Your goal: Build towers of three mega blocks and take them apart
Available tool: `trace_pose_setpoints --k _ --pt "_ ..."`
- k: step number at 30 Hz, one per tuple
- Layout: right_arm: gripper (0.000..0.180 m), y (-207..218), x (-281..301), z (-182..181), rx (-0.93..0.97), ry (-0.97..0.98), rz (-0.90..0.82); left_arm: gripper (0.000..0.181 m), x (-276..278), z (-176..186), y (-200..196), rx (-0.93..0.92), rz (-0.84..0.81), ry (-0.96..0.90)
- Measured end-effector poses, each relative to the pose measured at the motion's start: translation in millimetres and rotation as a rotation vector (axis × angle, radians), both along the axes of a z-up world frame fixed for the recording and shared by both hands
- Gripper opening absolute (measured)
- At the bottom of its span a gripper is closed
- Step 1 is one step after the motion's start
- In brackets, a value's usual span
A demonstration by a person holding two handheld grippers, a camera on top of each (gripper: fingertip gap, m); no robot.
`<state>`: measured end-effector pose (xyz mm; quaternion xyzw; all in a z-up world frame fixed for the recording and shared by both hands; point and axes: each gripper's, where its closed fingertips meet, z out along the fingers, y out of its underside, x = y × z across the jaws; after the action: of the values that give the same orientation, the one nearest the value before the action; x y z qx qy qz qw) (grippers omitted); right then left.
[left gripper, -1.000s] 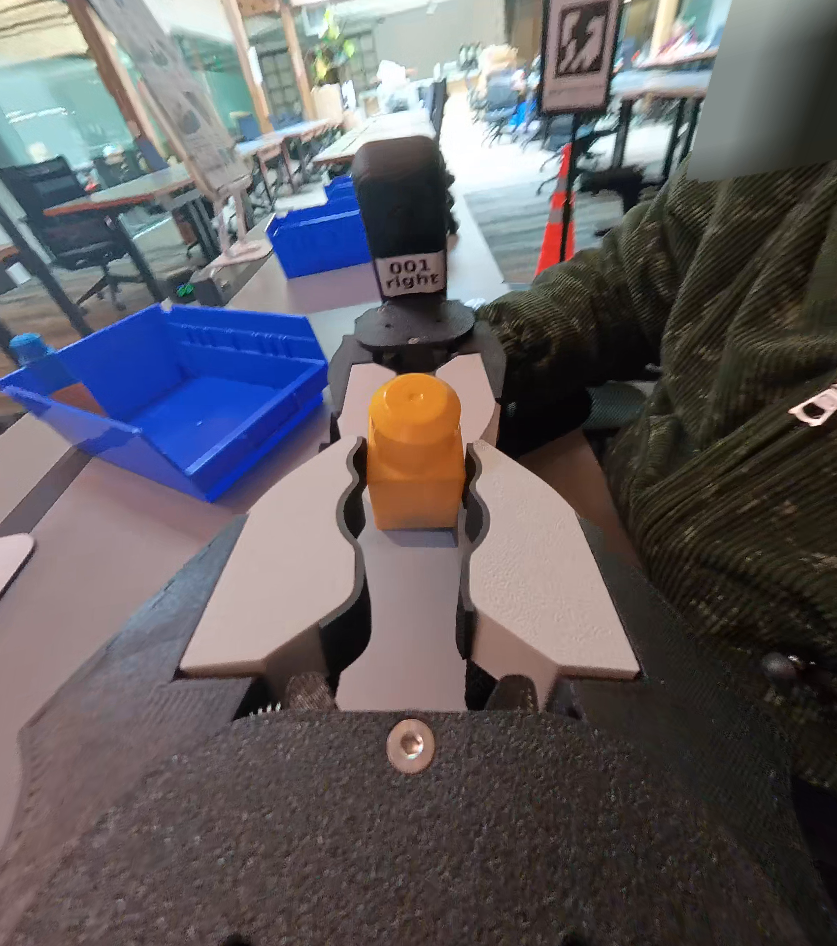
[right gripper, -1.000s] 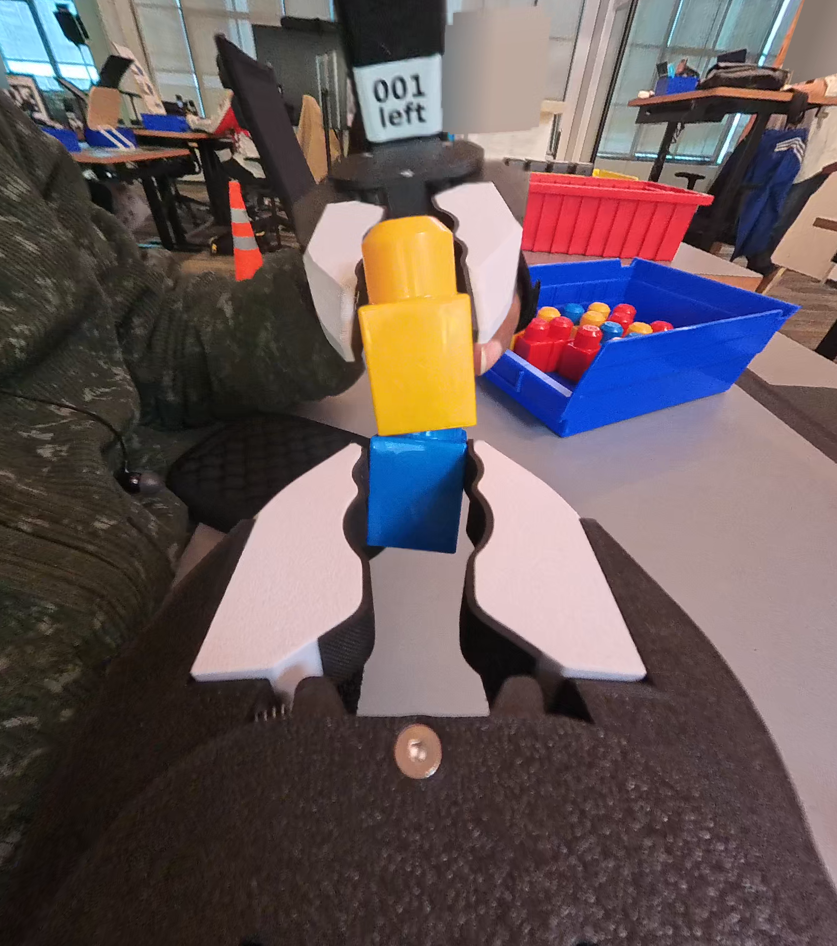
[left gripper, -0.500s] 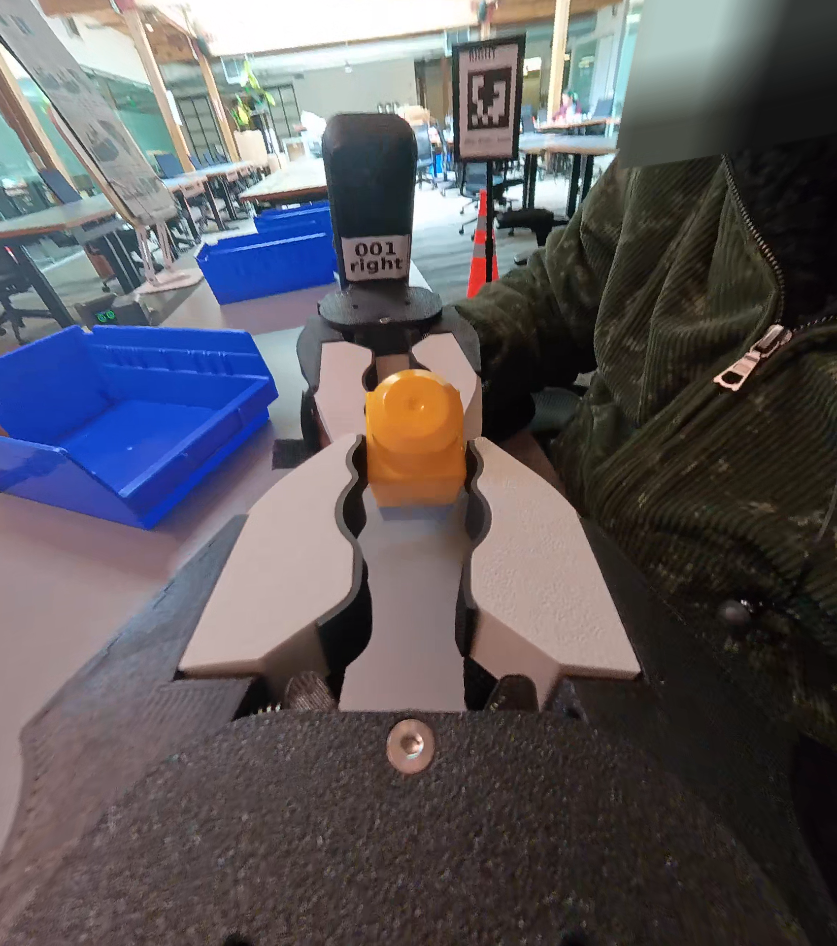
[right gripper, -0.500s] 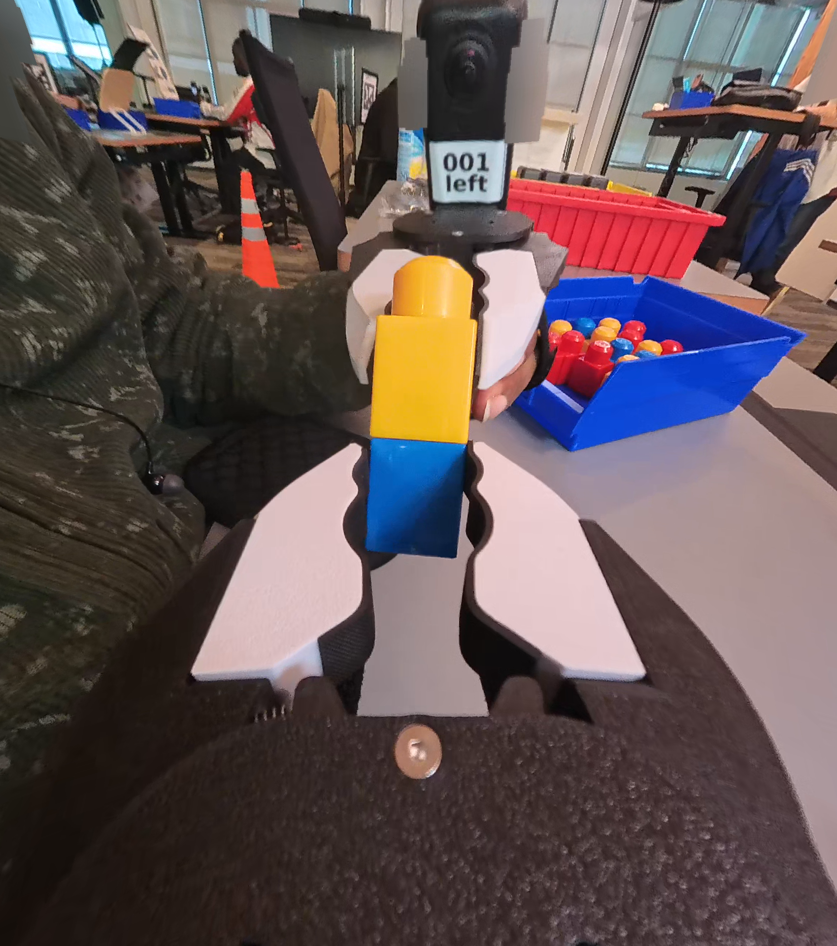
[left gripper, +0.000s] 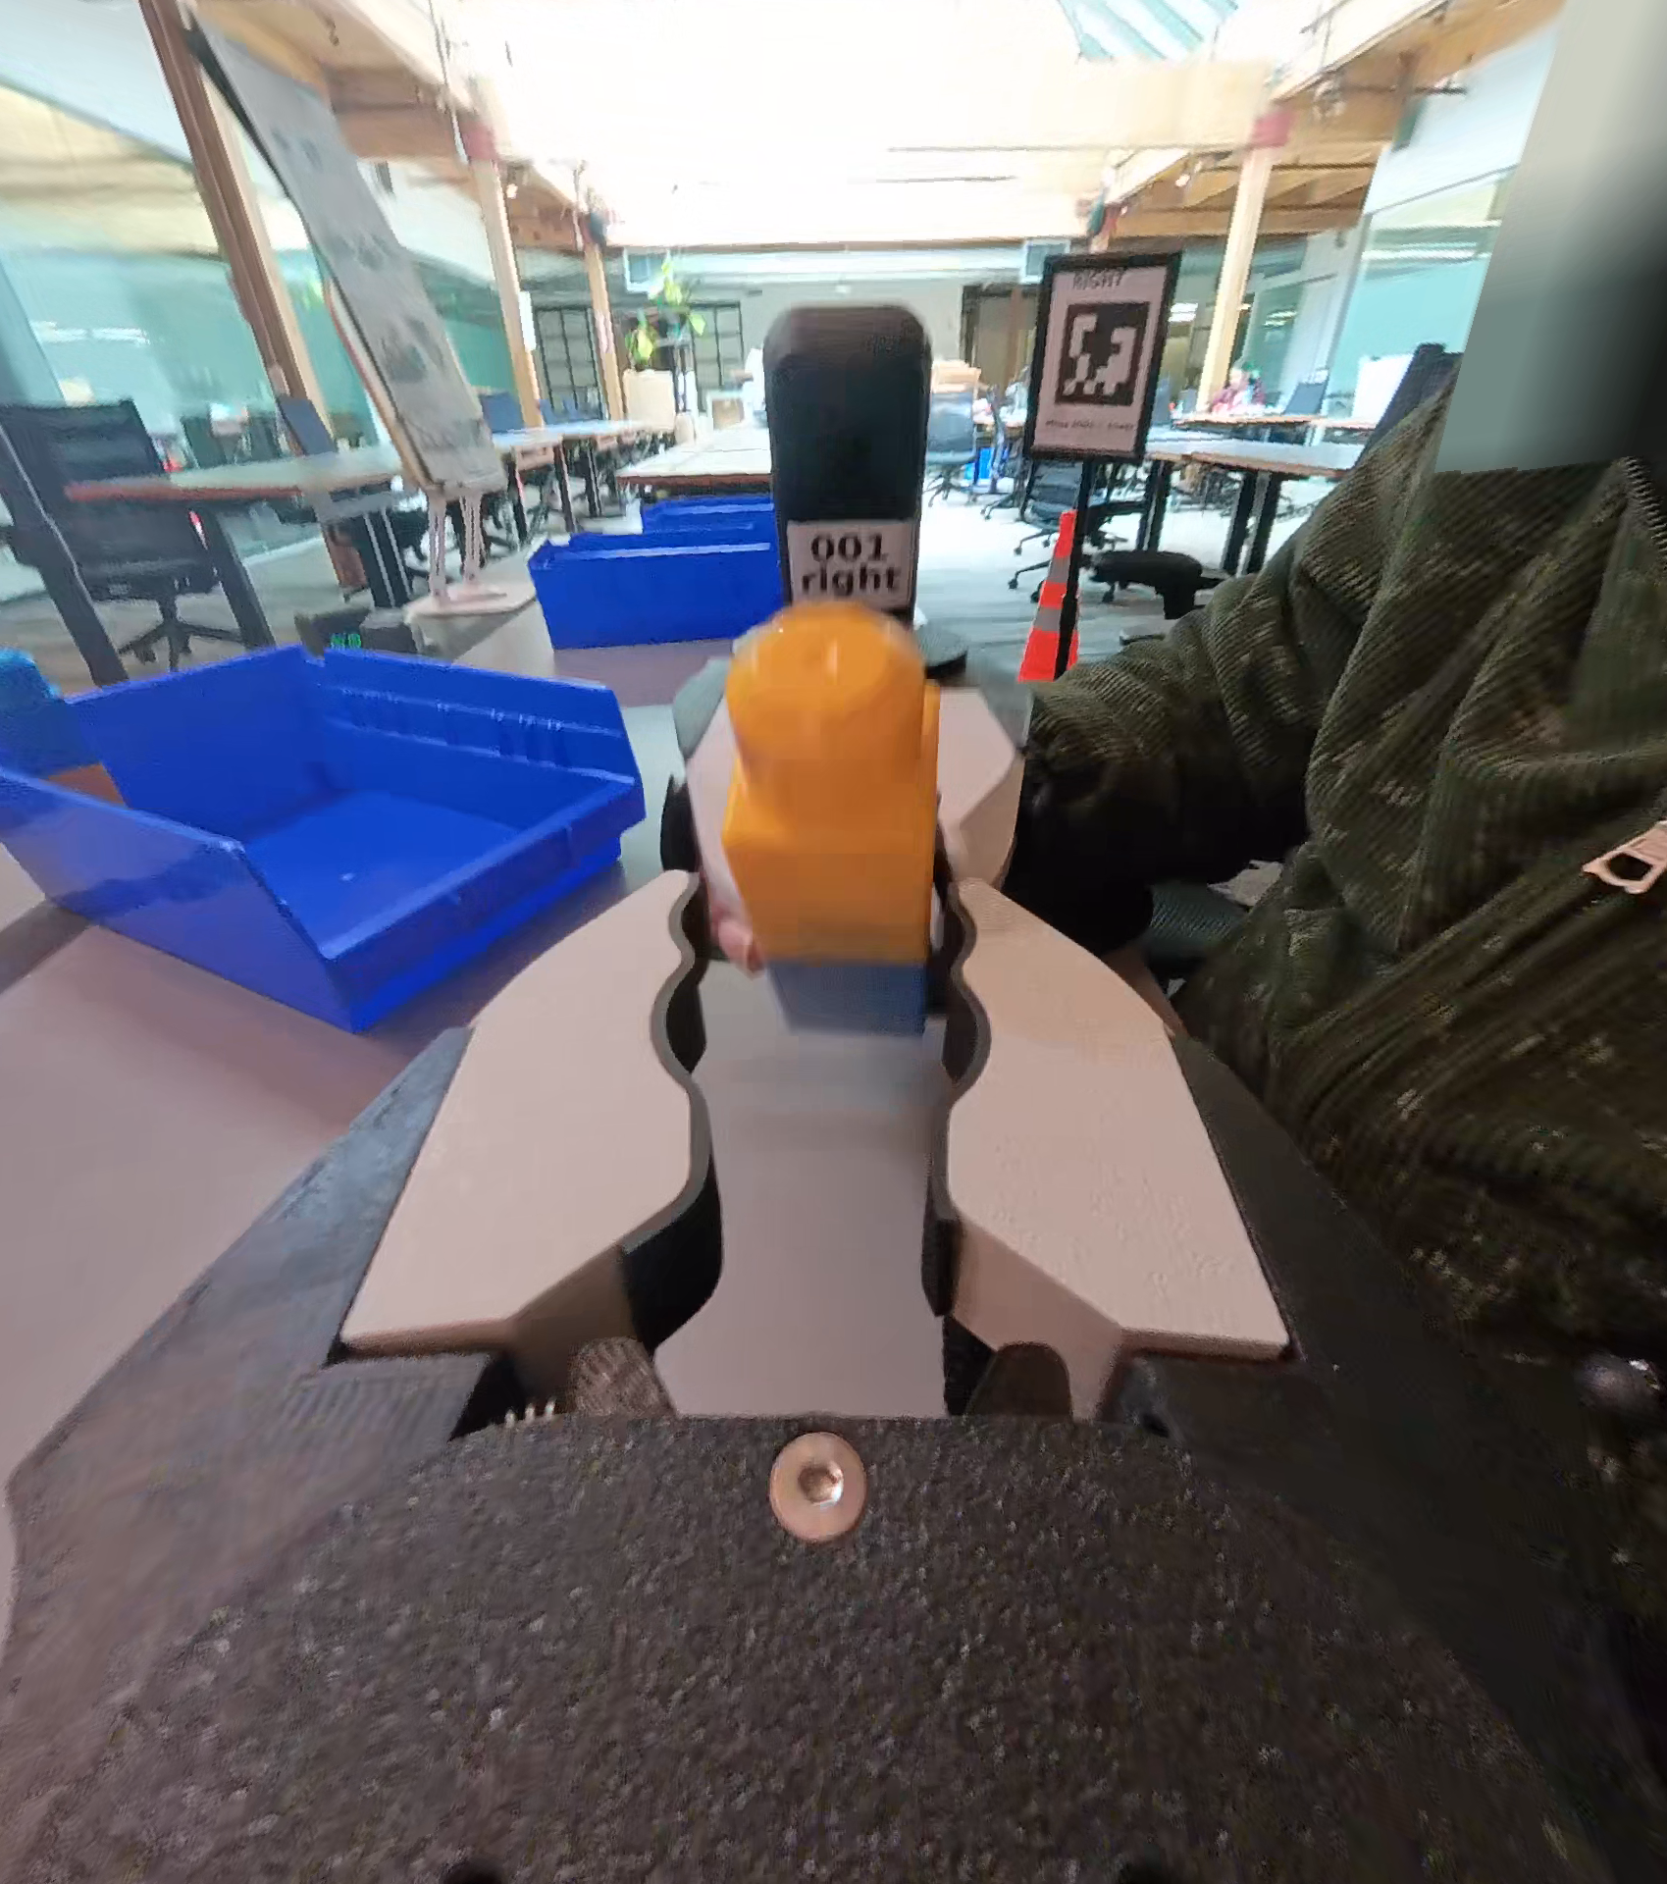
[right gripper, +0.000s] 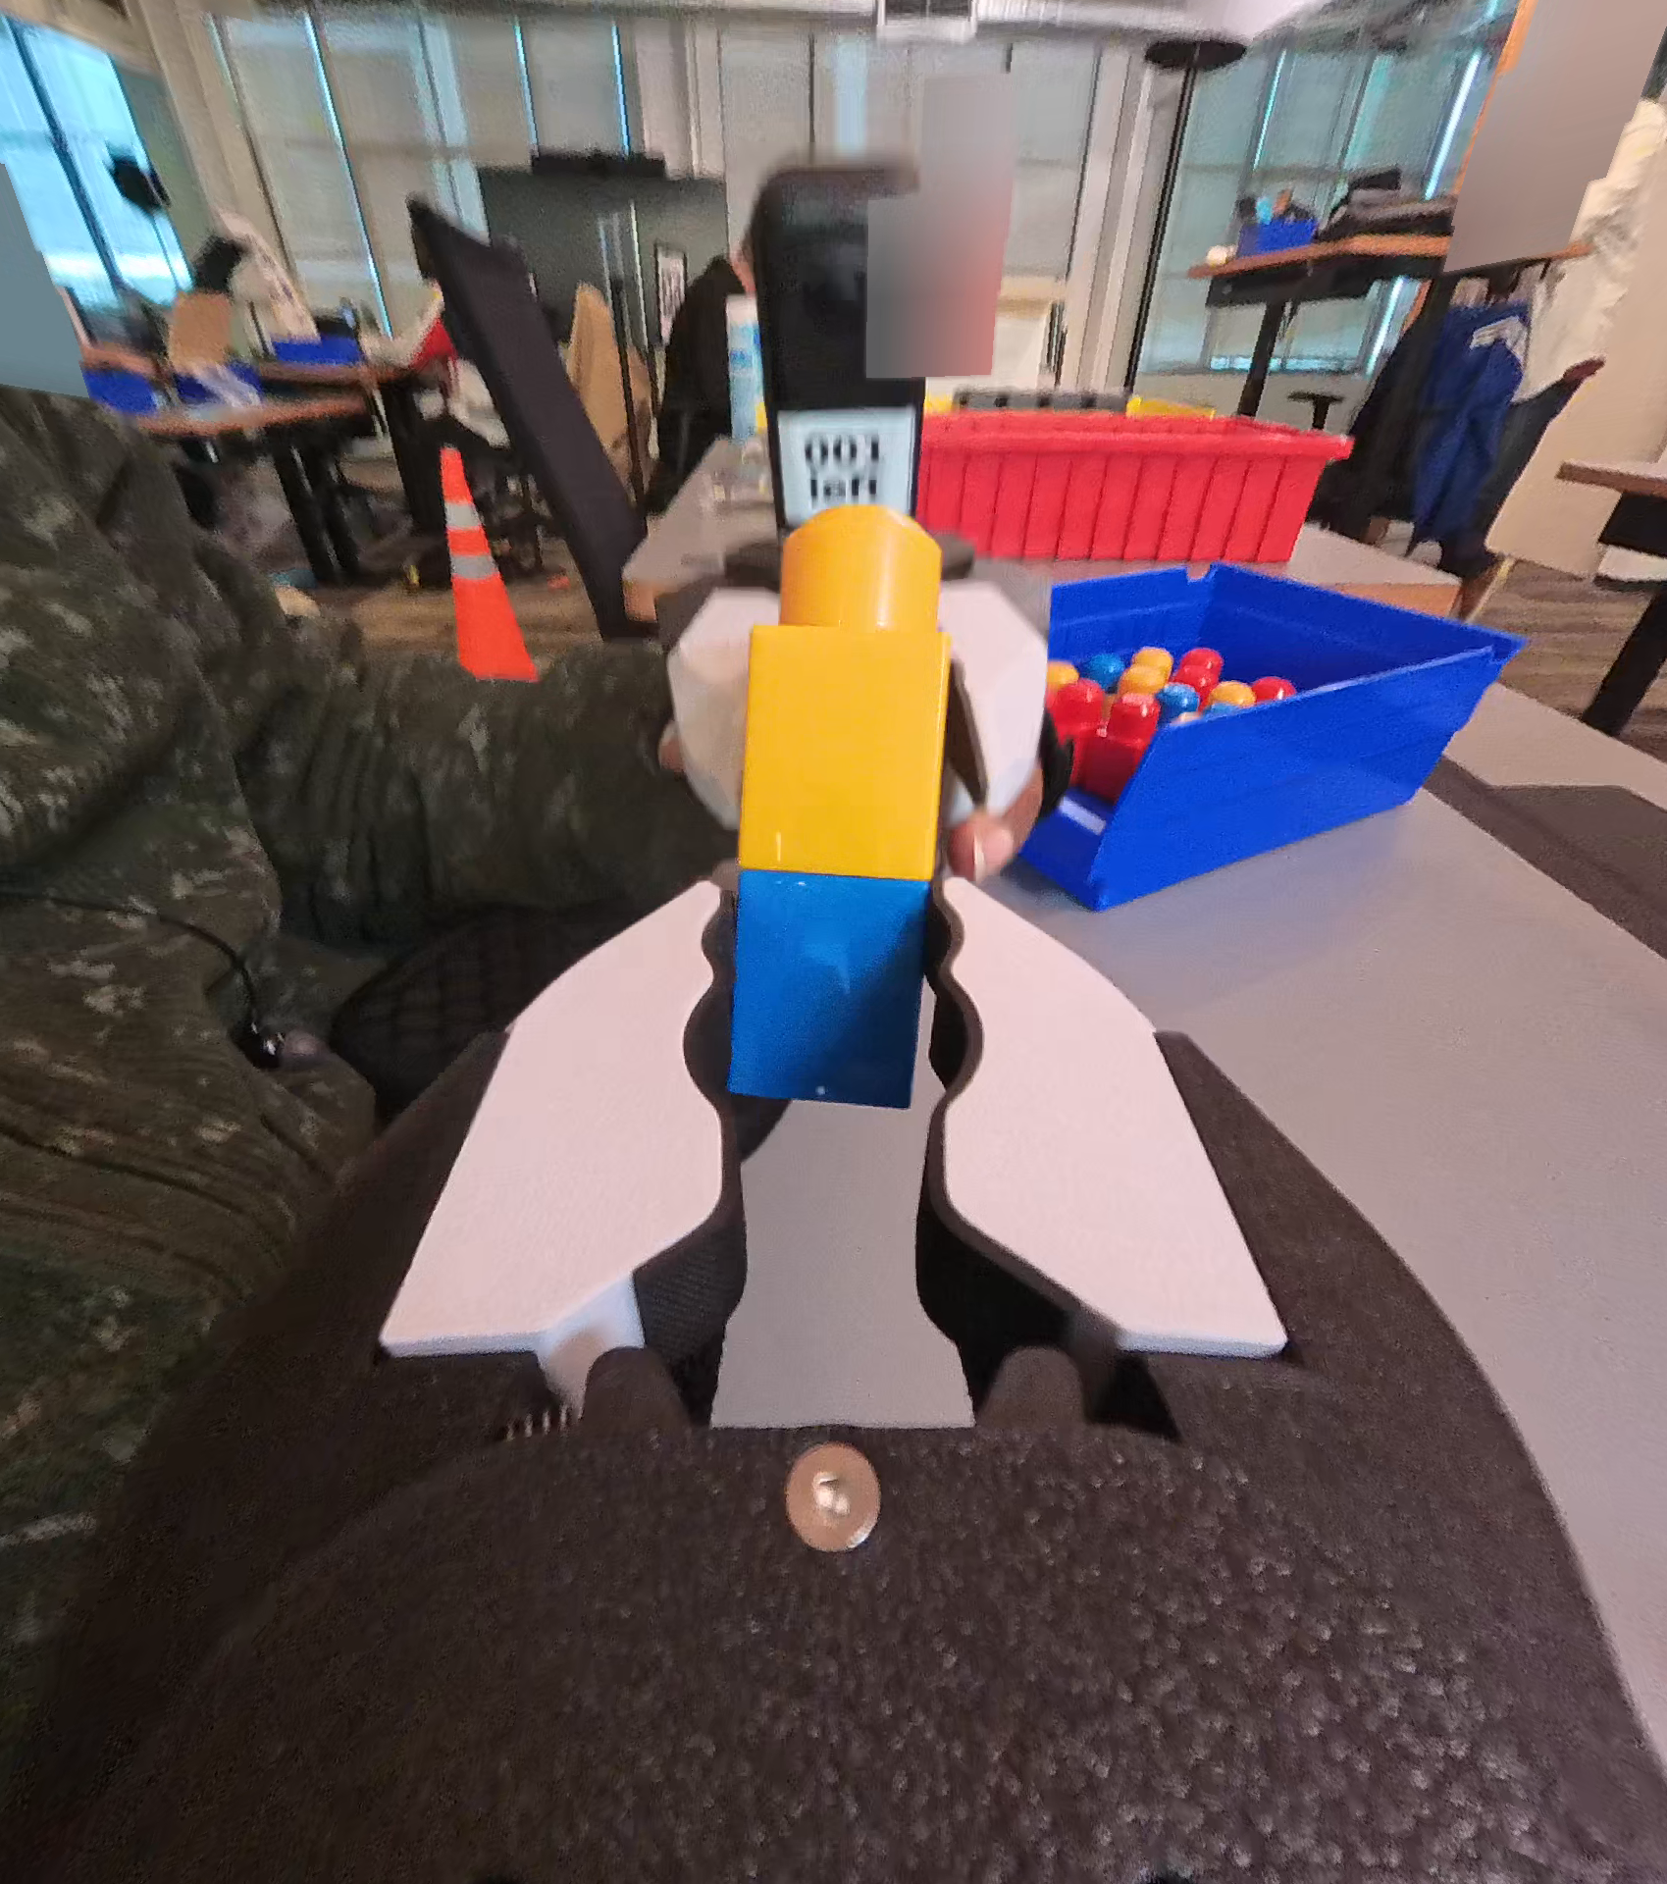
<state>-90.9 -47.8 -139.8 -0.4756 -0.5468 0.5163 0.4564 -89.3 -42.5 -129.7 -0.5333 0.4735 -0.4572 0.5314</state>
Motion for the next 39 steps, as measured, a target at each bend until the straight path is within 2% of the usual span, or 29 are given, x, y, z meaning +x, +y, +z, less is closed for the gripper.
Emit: trace_pose_setpoints --k 5,9,21,25,30,33,36,39 --pt "0.036 6.4 4.2 3.4 -0.039 0.048 -0.006 0.045 13.2 -14.2 1.1 -0.049 0.007 0.001" --pt "0.036 7.6 2.8 3.2 -0.084 0.08 0.012 0.037 13.9 -16.7 6.7 -0.053 0.043 -0.008" --pt "0.036 9.5 1.0 -4.7 -0.097 0.059 0.018 0.035 11.2 -24.5 8.4 -0.095 0.03 -0.005" --pt "0.037 13.3 -0.4 -13.9 -0.046 0.002 -0.016 0.034 8.4 -36.1 9.9 -0.114 0.036 0.089" --pt "0.047 17.5 -1.8 -32.6 0.043 -0.122 -0.045 0.034 8.2 -73.7 7.6 -0.117 0.03 0.326" --pt "0.038 10.7 -4.0 -50.9 0.074 -0.235 -0.023 0.034 11.0 -84.4 8.4 -0.085 0.044 0.382" --pt "0.037 14.4 -1.7 -38.1 0.104 -0.193 -0.058 0.033 8.5 -66.9 12.1 -0.044 0.078 0.313" --pt "0.037 28.4 7.5 -25.4 0.083 -0.151 -0.104 0.04 -19.2 -45.2 29.2 0.033 0.238 0.324"
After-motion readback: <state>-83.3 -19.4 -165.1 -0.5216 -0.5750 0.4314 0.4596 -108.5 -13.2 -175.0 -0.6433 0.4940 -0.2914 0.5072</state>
